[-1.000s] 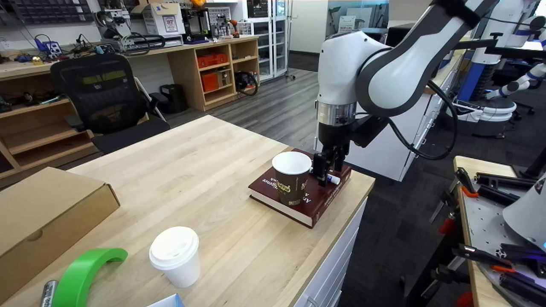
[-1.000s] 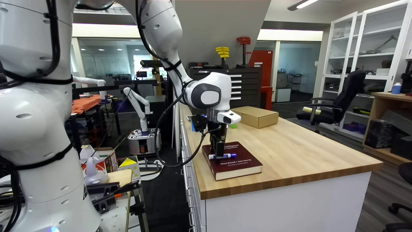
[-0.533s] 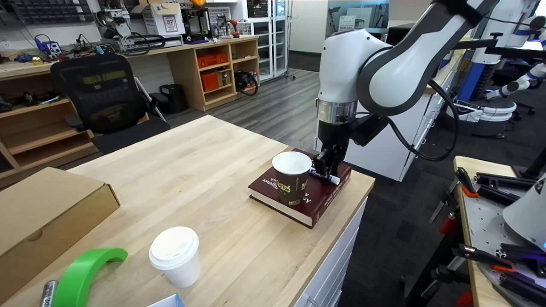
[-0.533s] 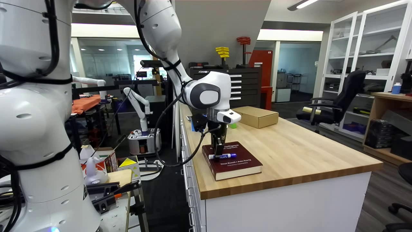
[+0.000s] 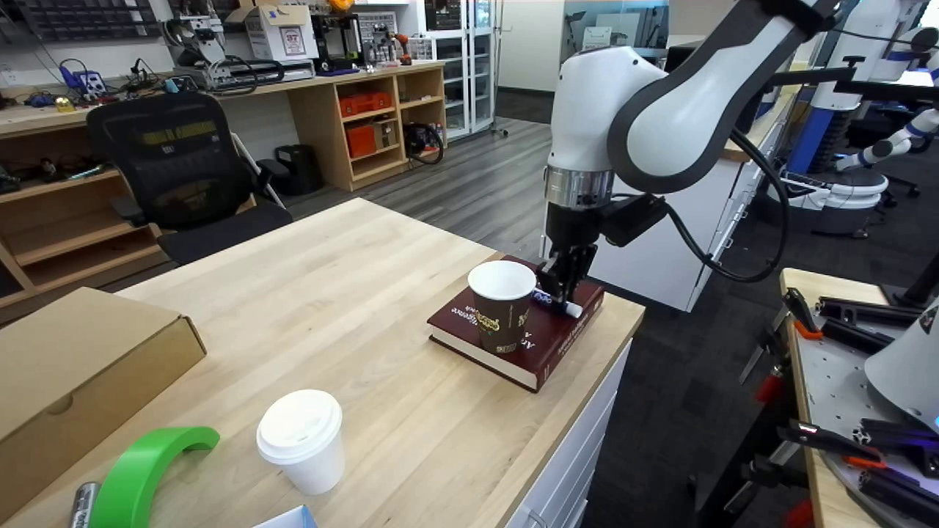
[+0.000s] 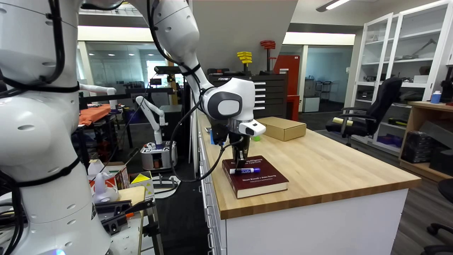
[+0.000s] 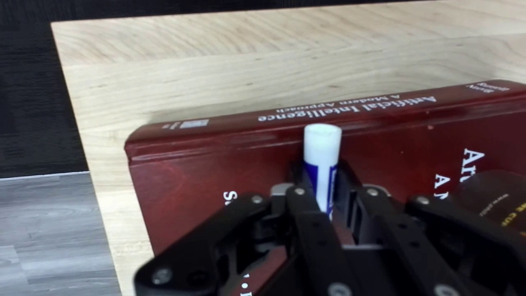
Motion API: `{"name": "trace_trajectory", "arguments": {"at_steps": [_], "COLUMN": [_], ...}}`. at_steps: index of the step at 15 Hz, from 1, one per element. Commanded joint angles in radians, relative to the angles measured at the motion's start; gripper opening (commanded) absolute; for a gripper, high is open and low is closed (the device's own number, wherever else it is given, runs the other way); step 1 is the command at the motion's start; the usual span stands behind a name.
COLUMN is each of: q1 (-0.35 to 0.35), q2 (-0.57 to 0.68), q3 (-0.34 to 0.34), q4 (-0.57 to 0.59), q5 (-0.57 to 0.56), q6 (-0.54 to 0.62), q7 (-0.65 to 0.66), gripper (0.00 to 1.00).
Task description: Put the marker in the cup
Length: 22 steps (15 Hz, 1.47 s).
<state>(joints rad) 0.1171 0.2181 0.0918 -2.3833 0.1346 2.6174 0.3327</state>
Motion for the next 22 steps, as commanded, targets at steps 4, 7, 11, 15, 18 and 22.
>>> {"name": "trace_trajectory", "arguments": {"at_steps": [4,7,11,15,18,22], "q1": [0.008,0.006,-0.010,-0.014,-0.010,0.001], "q2": [-0.116,-0.164,-0.223,-0.265,-0.281,-0.256], "q3": [-0.049,-0.068,-0.055,-0.038,-0.025,-0.003], "q4": [-0.047,-0.039,-0.004,0.064,0.131,0.256], "q5": [-0.095,-0.190,-0.232,-0.233,-0.233,-0.206], "q6": [-0.017,-0.044,-0.129,-0.254,-0.351,-0.517], "q7": [0.029,0.052,-0.002,-0.075,-0.145,-0.271], "gripper": [0.05,0.05,0.05,0.05,0.05,0.05]}}
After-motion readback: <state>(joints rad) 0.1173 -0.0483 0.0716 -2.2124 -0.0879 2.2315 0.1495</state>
